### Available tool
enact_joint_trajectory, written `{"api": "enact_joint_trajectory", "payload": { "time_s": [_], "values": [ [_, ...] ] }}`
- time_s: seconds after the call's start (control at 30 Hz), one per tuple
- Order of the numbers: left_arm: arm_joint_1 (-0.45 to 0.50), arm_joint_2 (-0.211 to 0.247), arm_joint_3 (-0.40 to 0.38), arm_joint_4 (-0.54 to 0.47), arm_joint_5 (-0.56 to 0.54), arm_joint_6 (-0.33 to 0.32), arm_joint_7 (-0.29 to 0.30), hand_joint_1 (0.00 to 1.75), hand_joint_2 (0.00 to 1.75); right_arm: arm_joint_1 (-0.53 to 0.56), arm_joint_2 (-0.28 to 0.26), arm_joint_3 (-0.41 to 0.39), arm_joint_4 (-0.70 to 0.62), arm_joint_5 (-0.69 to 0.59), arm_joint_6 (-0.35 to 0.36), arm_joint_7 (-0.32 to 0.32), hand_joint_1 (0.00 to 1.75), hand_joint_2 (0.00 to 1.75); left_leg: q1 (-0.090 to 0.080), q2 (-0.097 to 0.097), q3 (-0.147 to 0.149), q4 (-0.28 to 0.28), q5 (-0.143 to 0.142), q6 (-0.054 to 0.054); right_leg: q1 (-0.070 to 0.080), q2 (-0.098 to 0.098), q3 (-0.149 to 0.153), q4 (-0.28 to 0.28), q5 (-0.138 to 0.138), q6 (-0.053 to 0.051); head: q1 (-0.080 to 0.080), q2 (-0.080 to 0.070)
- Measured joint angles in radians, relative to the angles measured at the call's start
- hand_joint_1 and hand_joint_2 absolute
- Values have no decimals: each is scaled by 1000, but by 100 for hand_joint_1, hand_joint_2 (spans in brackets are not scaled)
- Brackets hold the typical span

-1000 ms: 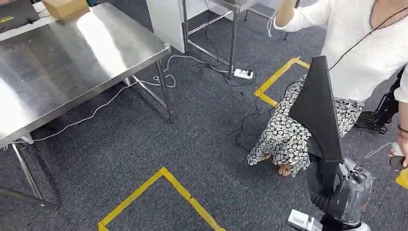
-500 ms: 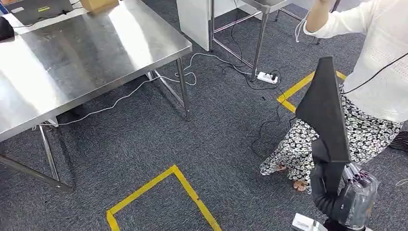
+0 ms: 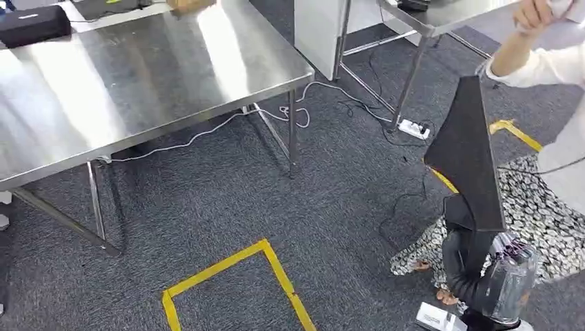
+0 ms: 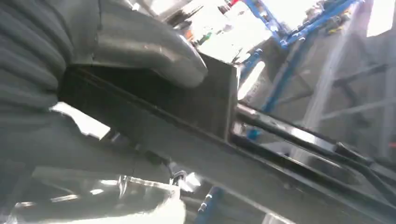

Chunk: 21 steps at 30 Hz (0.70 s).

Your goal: Take the parts from the cabinet and place them on the table.

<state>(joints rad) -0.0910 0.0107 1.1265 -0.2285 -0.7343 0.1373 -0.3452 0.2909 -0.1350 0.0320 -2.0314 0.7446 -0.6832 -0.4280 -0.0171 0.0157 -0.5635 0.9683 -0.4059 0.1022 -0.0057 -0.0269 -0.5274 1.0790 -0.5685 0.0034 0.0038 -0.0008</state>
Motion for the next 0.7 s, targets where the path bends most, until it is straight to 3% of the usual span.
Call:
{"api": "enact_joint_trajectory", "payload": {
  "time_s": [0.03, 0.07, 0.1, 0.13, 0.17, 0.23, 0.3, 0.33, 0.37, 0.4, 0.43, 0.47, 0.5, 0.53, 0.6, 0.63, 0.67, 0.7],
  "values": [
    [-3, -2, 0, 0, 0, -1, 0, 0, 175, 0, -2, 0, 2, -1, 0, 0, 175, 175, 1, -15, 0, 0, -1, -2, -1, 18, -44, 79, -26, -2, 10, 0],
    [-3, -7, 0, 0, 0, -1, 0, 0, 175, 0, -3, 0, 5, -2, 0, 0, 175, 175, 0, -30, 0, 0, -4, -5, -6, 23, -91, 151, -49, -1, 11, 0],
    [-2, -9, 0, 0, -1, -2, 0, 0, 175, 0, -3, 0, 11, -3, 0, 0, 175, 175, 0, -44, 0, 2, -6, -8, -10, 24, -127, 196, -55, 5, 8, 0],
    [-1, -11, 0, 0, -1, -2, 0, 0, 175, -1, -3, 0, 14, -5, 0, 1, 175, 175, 2, -57, 0, 5, -8, -12, -15, 24, -136, 190, -39, 16, 11, 0],
    [0, -13, 0, 1, -1, -2, 0, 0, 175, -3, -4, 0, 17, -6, 1, 1, 175, 175, 5, -71, 1, 9, -13, -18, -20, 24, -120, 134, -1, 32, 10, 0],
    [0, -16, 0, 1, -1, -2, 0, 0, 175, -9, -5, 0, 19, -8, 0, 2, 175, 175, 14, -96, 1, 32, -28, -38, -37, 35, -46, -49, 92, 64, 11, 0],
    [1, -11, 0, 0, -1, -1, 1, 0, 175, -13, -5, 1, 28, -8, 1, 3, 175, 175, 9, -110, -12, 65, -51, -58, -38, 81, -43, -64, 88, 48, 23, 0],
    [1, -12, 0, 0, -1, -1, -1, 0, 175, -14, -6, 2, 29, -8, 1, 3, 175, 175, 12, -118, -20, 61, -50, -61, -35, 79, -39, -51, 86, 30, 18, 0],
    [4, -10, 0, 0, -1, -1, -1, 0, 175, -17, -6, 0, 29, -8, 1, 2, 175, 175, 14, -123, -21, 61, -50, -62, -28, 72, -40, -50, 83, 22, 14, 0],
    [7, -9, 1, 0, -1, 0, -1, 0, 175, -20, -5, 2, 30, -8, 1, 2, 175, 175, 17, -131, -23, 62, -49, -63, -30, 66, -41, -50, 85, 17, 13, 0],
    [8, -7, 2, 0, -1, 0, -1, 0, 175, -22, -5, 2, 31, -10, 1, 2, 175, 175, 24, -135, -24, 68, -54, -68, -44, 59, -37, -51, 84, 13, 11, 0],
    [9, -8, 4, 0, -1, 0, -1, 0, 175, -24, -5, 2, 31, -13, 1, 2, 175, 175, 20, -86, -31, 92, -67, -75, -37, 53, -32, -52, 83, 6, 10, 0],
    [7, -8, 8, 0, -1, 0, -2, 0, 175, -24, -5, 2, 31, -13, 1, 2, 175, 175, 22, -49, -58, 147, -96, -82, -34, 43, -28, -52, 79, 0, 2, 0],
    [4, -7, 9, 0, -1, 0, -2, 0, 175, -25, -5, 2, 31, -13, 1, 2, 175, 175, 25, -30, -99, 222, -128, -88, -30, 34, -27, -52, 76, -4, 3, 0],
    [3, -9, 9, 0, 0, 0, -2, 0, 175, -29, -5, 2, 34, -13, 2, 2, 175, 175, 29, -17, -186, 363, -174, -91, -23, 16, -26, -52, 71, -11, 2, 0],
    [4, -9, 10, 0, 2, 0, -2, 0, 175, -33, -5, 2, 35, -13, 2, 2, 175, 175, 28, -15, -206, 381, -164, -88, -19, 7, -24, -52, 67, -11, 1, 0],
    [4, -9, 10, 0, 3, 0, -3, 0, 175, -36, -5, 2, 36, -11, 3, 2, 175, 175, 27, -15, -199, 349, -132, -81, -15, -1, -19, -52, 64, -13, 0, 0],
    [4, -9, 11, 0, 3, 0, -3, 0, 175, -41, -4, 2, 36, -5, 3, 2, 175, 175, 23, -14, -169, 282, -86, -70, -9, -10, -12, -52, 60, -13, 0, 0]
  ]
}}
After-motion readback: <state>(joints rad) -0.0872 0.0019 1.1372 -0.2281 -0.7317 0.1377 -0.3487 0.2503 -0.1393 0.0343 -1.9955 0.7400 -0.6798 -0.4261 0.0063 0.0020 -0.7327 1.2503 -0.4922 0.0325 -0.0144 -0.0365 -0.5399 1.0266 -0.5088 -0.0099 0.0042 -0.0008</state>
